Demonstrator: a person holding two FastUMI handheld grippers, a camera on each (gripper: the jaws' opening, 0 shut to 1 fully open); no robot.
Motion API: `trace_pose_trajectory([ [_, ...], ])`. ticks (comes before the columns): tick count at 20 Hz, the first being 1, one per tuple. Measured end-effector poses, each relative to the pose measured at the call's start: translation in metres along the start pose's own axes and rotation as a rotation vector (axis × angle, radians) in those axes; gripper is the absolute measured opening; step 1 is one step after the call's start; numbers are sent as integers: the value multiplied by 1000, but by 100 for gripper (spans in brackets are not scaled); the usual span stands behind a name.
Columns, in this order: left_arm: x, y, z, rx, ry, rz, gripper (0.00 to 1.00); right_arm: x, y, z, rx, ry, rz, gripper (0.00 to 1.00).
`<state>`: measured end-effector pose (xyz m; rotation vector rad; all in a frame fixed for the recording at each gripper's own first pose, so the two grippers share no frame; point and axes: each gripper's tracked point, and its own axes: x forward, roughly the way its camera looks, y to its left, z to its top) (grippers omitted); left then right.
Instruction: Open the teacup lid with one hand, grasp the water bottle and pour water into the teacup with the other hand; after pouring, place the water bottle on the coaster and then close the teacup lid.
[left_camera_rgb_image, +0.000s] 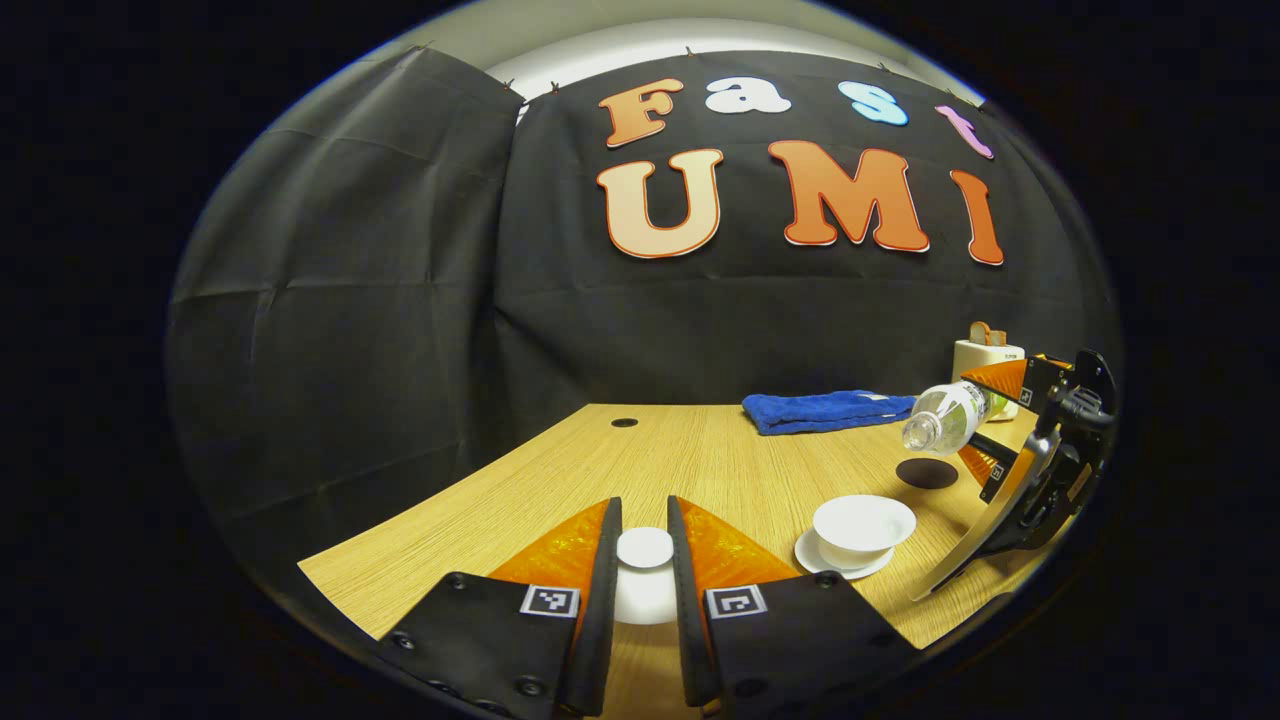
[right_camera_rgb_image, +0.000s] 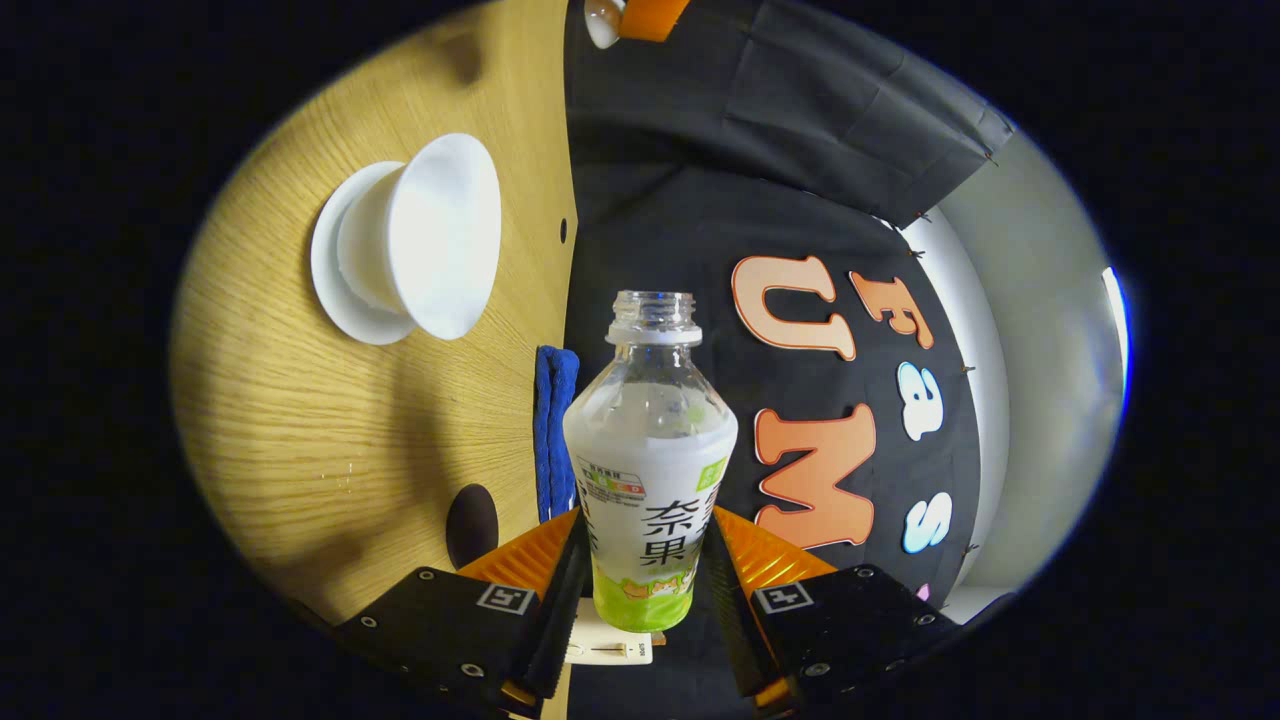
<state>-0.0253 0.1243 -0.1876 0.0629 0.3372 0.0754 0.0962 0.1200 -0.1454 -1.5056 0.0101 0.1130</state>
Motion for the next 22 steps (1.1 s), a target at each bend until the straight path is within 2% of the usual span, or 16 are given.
trace_pose_trajectory([
  [16, -5, 6, -3, -18, 3, 0, 32, 4, -8, 7, -188, -75, -42, 65],
  [22, -5, 11, -1, -26, 1, 1, 32, 10, -25, 6, -235, -88, -72, 65],
])
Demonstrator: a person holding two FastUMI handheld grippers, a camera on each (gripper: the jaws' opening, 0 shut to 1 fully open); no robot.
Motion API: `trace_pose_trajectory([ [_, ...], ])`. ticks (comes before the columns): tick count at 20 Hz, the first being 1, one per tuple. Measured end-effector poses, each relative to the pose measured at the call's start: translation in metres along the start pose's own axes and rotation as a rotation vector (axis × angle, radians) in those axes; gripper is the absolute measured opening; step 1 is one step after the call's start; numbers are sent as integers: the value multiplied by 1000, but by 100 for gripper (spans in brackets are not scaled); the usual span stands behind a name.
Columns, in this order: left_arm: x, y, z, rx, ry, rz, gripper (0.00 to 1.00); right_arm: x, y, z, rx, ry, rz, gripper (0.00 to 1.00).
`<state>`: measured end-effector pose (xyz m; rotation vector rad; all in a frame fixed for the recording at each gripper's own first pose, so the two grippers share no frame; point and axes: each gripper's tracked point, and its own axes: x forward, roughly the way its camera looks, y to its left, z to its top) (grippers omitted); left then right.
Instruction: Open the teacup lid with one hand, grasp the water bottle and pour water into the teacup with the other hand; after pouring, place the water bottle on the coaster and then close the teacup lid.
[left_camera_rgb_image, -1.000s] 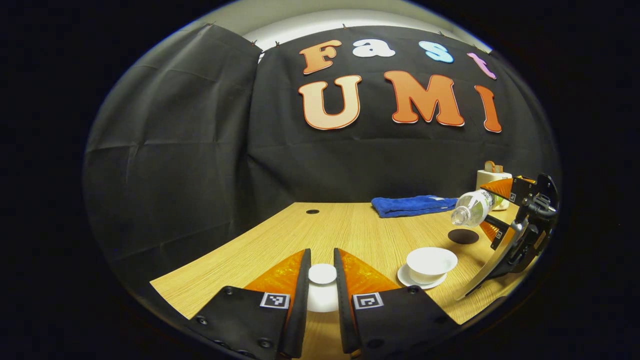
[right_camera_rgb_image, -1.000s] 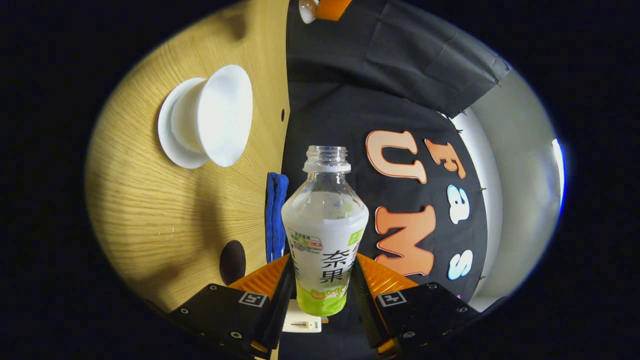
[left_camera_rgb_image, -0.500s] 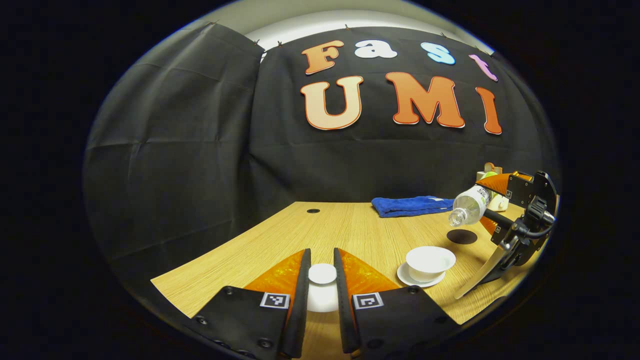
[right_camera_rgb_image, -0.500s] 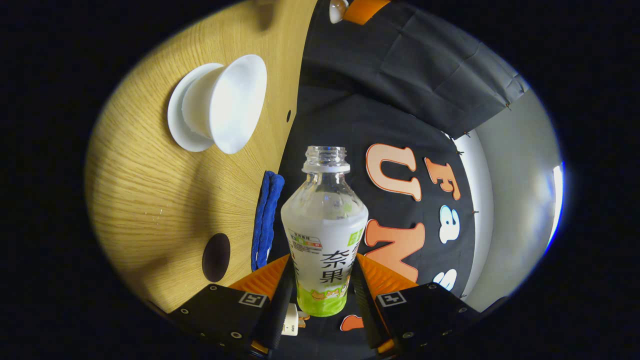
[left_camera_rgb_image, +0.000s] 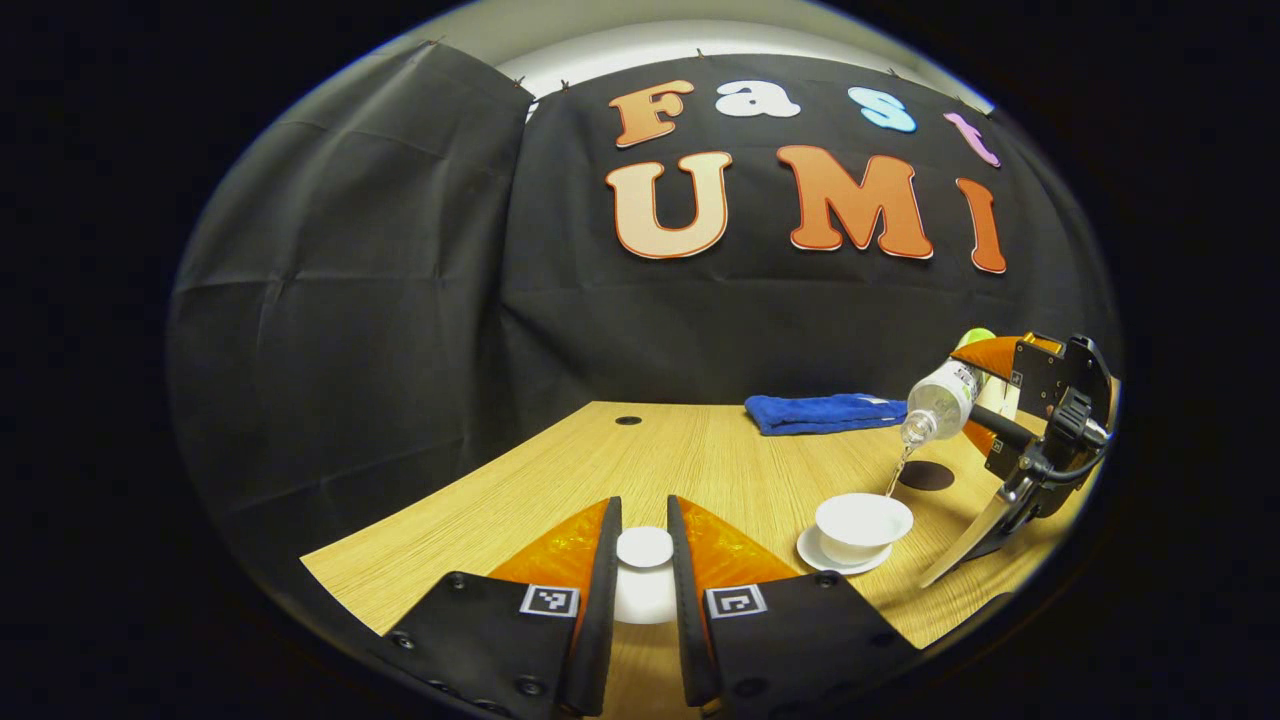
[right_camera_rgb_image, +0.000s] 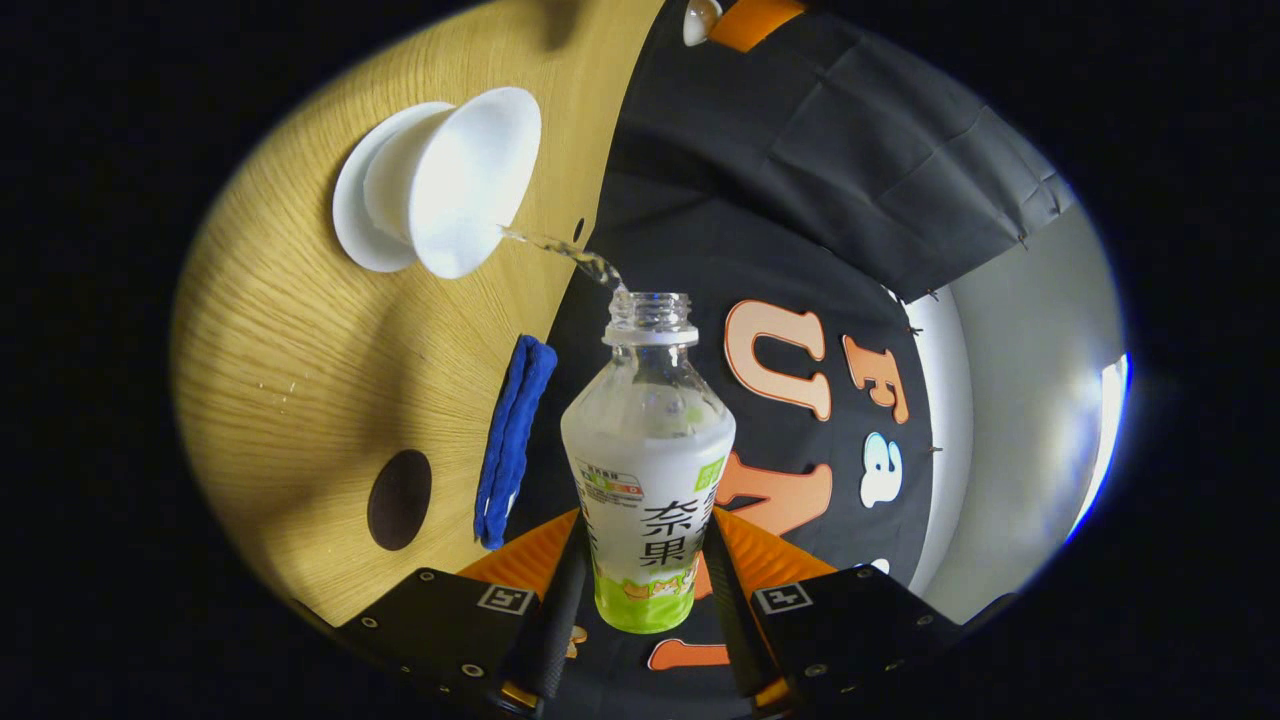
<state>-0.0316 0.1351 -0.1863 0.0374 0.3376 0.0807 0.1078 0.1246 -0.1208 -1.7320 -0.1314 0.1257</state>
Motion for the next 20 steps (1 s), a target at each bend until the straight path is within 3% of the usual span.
trace_pose_trajectory([
  [20, -7, 13, 5, 4, -4, 18, 32, 21, -64, -7, -151, -69, -155, 65],
])
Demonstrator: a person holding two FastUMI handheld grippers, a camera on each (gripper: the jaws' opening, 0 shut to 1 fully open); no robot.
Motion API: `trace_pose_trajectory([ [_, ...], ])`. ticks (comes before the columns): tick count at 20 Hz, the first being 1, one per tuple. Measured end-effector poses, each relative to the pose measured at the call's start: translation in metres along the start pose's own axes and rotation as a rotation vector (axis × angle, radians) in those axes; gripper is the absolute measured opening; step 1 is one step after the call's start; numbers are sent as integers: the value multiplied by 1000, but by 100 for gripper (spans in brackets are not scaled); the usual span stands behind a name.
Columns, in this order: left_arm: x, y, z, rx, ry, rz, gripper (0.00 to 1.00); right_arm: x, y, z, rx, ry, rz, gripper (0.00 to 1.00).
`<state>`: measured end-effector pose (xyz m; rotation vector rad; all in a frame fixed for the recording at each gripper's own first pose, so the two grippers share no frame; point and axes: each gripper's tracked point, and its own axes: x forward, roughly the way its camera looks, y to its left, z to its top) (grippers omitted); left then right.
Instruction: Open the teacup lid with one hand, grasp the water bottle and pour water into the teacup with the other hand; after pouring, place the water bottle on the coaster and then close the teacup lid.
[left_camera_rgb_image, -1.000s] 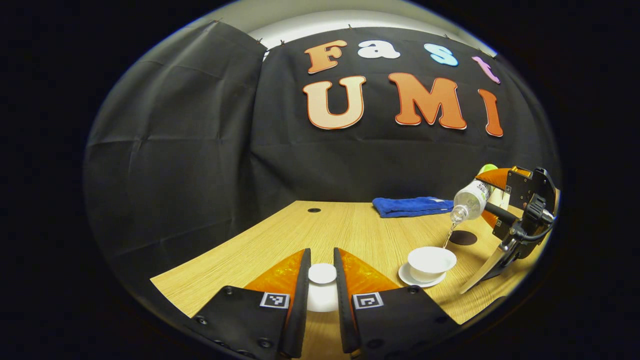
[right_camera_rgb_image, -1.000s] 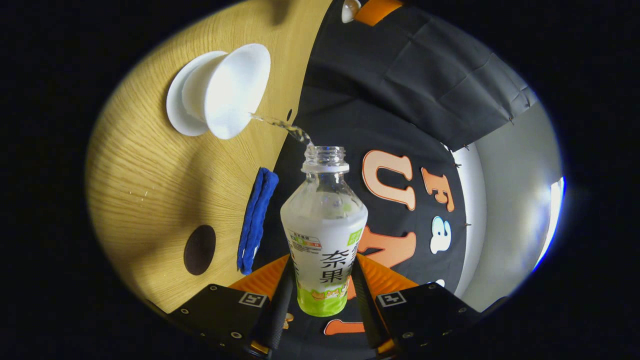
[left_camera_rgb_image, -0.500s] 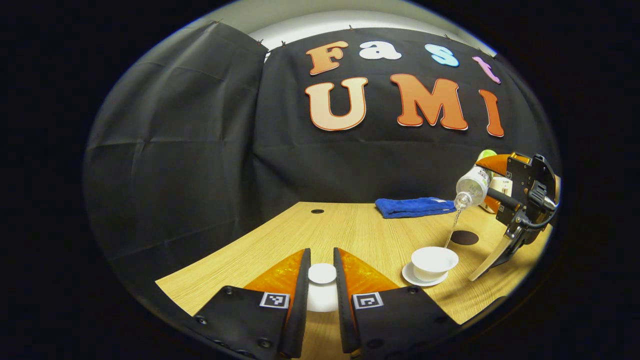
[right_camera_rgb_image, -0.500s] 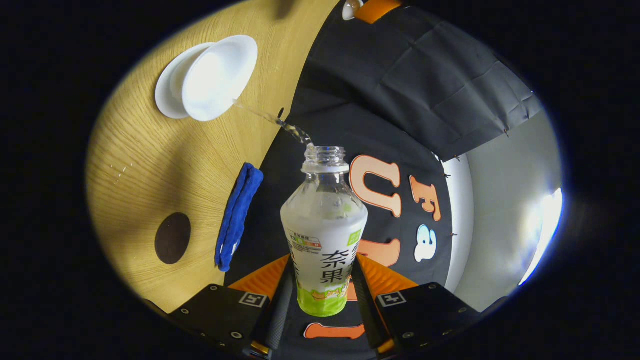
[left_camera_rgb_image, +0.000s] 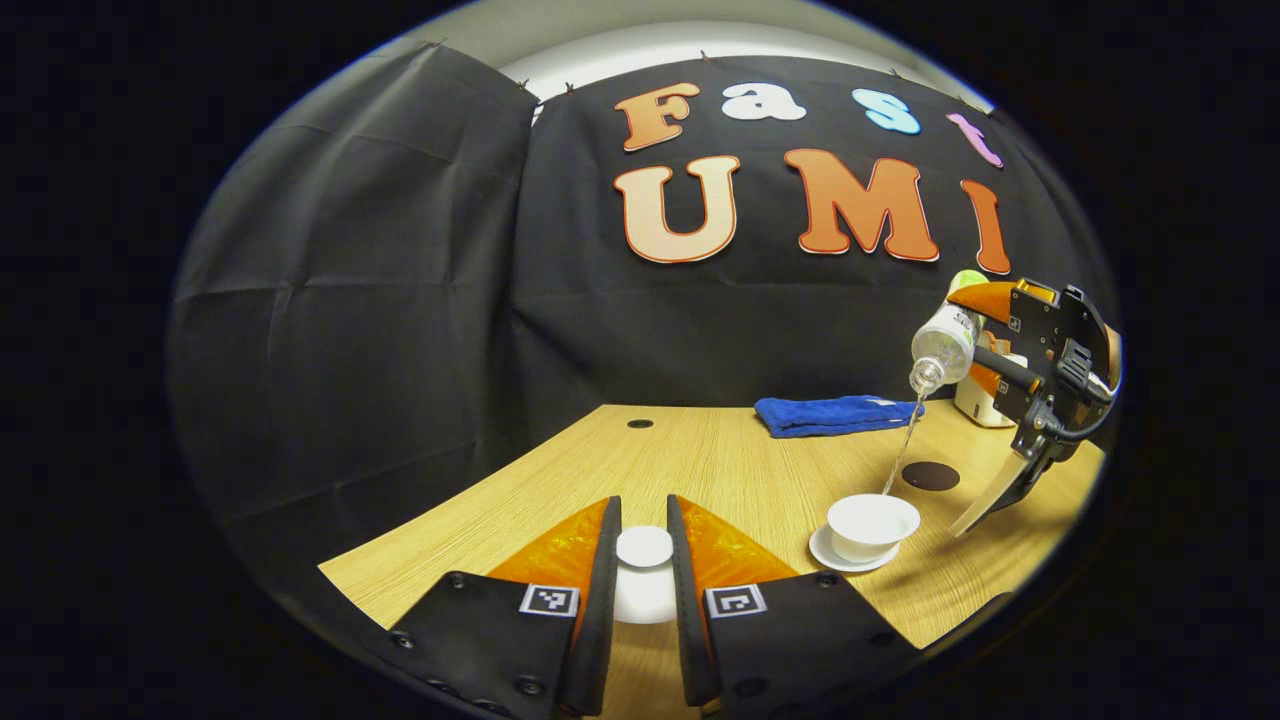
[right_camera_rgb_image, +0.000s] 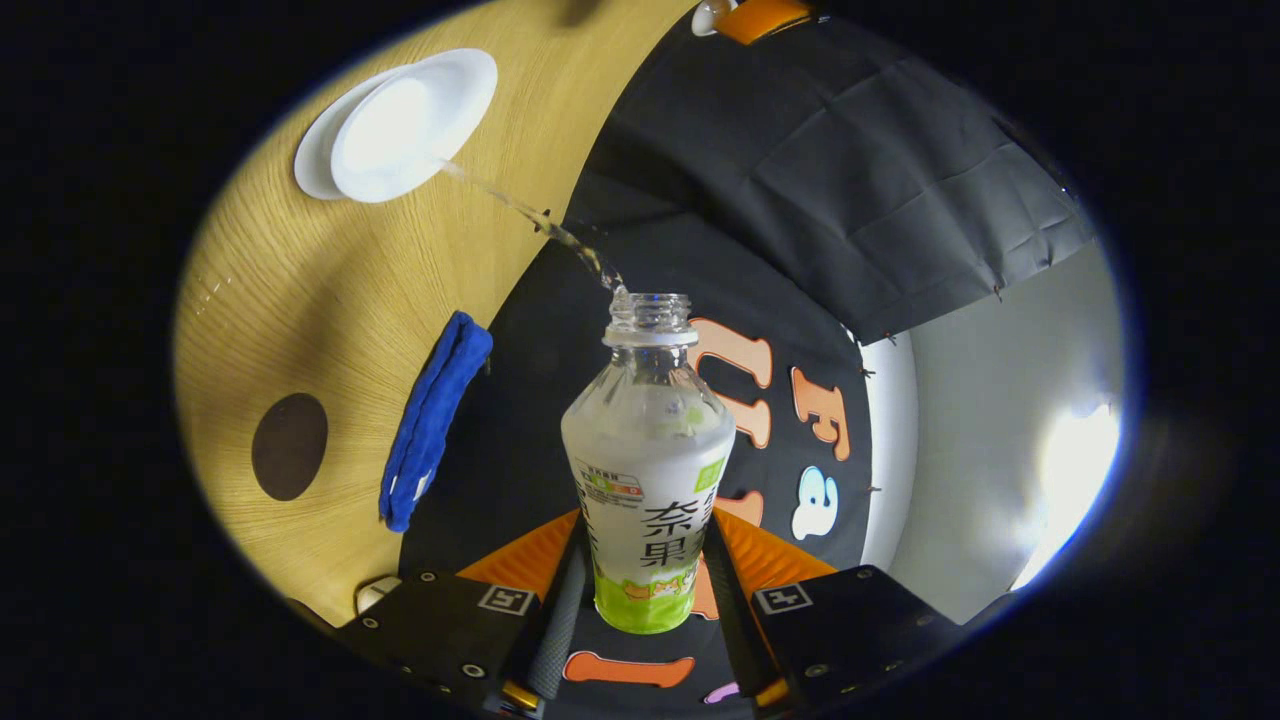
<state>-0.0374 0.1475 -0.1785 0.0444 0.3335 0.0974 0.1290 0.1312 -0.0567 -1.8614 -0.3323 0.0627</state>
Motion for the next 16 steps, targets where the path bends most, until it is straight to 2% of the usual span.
trace_pose_trajectory([
  [2, 1, 1, -2, -4, 5, -1, 32, 1, -1, 1, -17, -9, -20, 68],
  [5, 1, 2, -3, -4, 9, 1, 32, 4, -9, 4, -65, -25, -62, 62],
  [6, 2, 3, -4, -4, 10, 4, 32, 5, -11, 6, -77, -31, -76, 65],
  [9, 4, 3, -10, -1, 27, 4, 32, 5, -7, 12, -98, -61, -78, 65],
  [10, 5, 4, -13, -2, 36, 6, 32, 4, -8, 13, -109, -66, -88, 61],
  [11, 3, 5, -15, -4, 37, 8, 32, 3, -8, 15, -114, -69, -90, 65],
  [13, 3, 7, -16, -5, 39, 15, 32, 2, -9, 17, -121, -84, -100, 65],
  [16, 2, 11, -20, -5, 47, 24, 31, 4, -17, 28, -135, -111, -161, 65],
])
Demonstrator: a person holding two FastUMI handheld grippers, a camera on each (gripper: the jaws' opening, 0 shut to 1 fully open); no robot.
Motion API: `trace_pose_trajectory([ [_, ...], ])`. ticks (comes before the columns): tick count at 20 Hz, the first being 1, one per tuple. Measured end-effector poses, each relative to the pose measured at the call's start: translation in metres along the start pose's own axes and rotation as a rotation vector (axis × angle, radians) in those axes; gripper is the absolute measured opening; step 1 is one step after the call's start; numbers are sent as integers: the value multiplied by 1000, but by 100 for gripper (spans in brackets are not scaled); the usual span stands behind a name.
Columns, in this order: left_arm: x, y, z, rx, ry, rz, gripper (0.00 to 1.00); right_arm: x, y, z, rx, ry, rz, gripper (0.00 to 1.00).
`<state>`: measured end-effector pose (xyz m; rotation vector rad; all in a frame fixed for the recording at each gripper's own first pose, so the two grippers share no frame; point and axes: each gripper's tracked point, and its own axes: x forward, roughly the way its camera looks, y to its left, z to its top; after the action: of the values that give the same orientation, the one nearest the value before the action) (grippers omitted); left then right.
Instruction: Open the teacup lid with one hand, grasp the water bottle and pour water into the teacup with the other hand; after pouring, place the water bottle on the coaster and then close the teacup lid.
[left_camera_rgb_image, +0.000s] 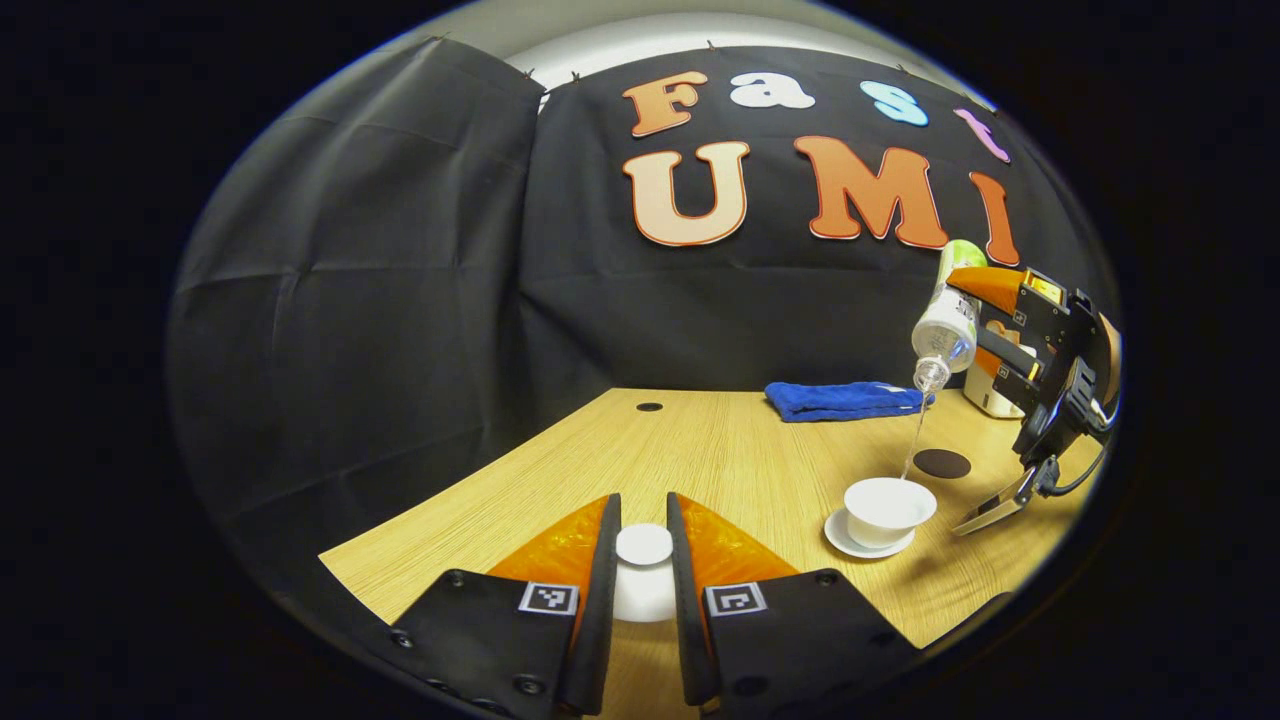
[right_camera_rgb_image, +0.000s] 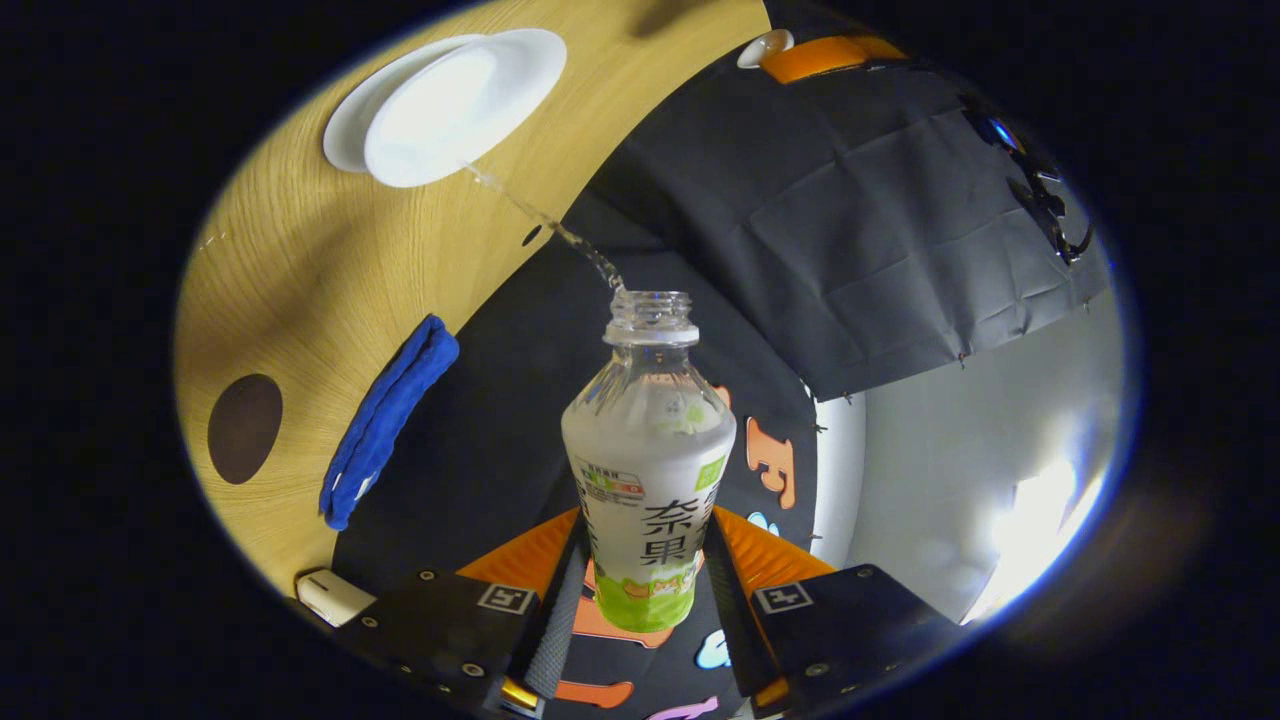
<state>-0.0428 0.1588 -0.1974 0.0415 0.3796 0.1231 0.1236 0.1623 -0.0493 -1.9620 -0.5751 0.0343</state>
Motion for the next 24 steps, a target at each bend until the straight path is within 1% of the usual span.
trace_pose_trajectory([
  [2, 0, 0, -4, -1, 13, 1, 31, 7, -5, 7, -8, -6, -20, 65],
  [3, -2, 1, -5, -1, 16, 1, 33, 8, -5, 7, -16, -11, -32, 65],
  [4, -2, 3, -4, -3, 15, 3, 32, 8, -6, 8, -30, -22, -44, 65],
  [5, -1, 3, -4, -5, 15, 5, 32, 7, -5, 10, -36, -27, -44, 65],
  [6, -1, 3, -5, -5, 15, 8, 33, 5, -2, 11, -34, -30, -37, 65],
  [7, 0, 3, -4, -2, 13, 9, 31, 5, -1, 13, -31, -33, -30, 65],
  [9, -1, 2, -4, 1, 11, 7, 33, 4, 6, 17, -19, -38, -11, 65],
  [13, -2, -3, -4, 4, 7, 1, 33, -9, 13, 28, 11, -54, 35, 65],
  [14, -2, -5, -3, 2, 8, -2, 32, -9, 18, 28, 52, -52, 71, 65],
  [15, -2, -7, -3, 0, 7, -5, 32, -9, 25, 24, 104, -45, 115, 63],
  [16, -4, -8, -3, -1, 8, -7, 32, -11, 34, 25, 167, -37, 164, 65],
  [17, -2, -10, -3, -3, 8, -10, 32, -15, 43, 29, 227, -30, 209, 65],
  [19, -3, -15, -2, -10, 8, -18, 33, -24, 54, 38, 350, -30, 276, 65],
  [21, -2, -19, -3, -12, 12, -26, 32, -34, 70, 49, 499, -25, 369, 66],
  [22, -2, -22, -4, -10, 14, -29, 31, -36, 71, 52, 558, -18, 392, 66],
  [24, -3, -29, -3, -8, 13, -40, 32, -41, 75, 54, 714, 11, 427, 66],
])
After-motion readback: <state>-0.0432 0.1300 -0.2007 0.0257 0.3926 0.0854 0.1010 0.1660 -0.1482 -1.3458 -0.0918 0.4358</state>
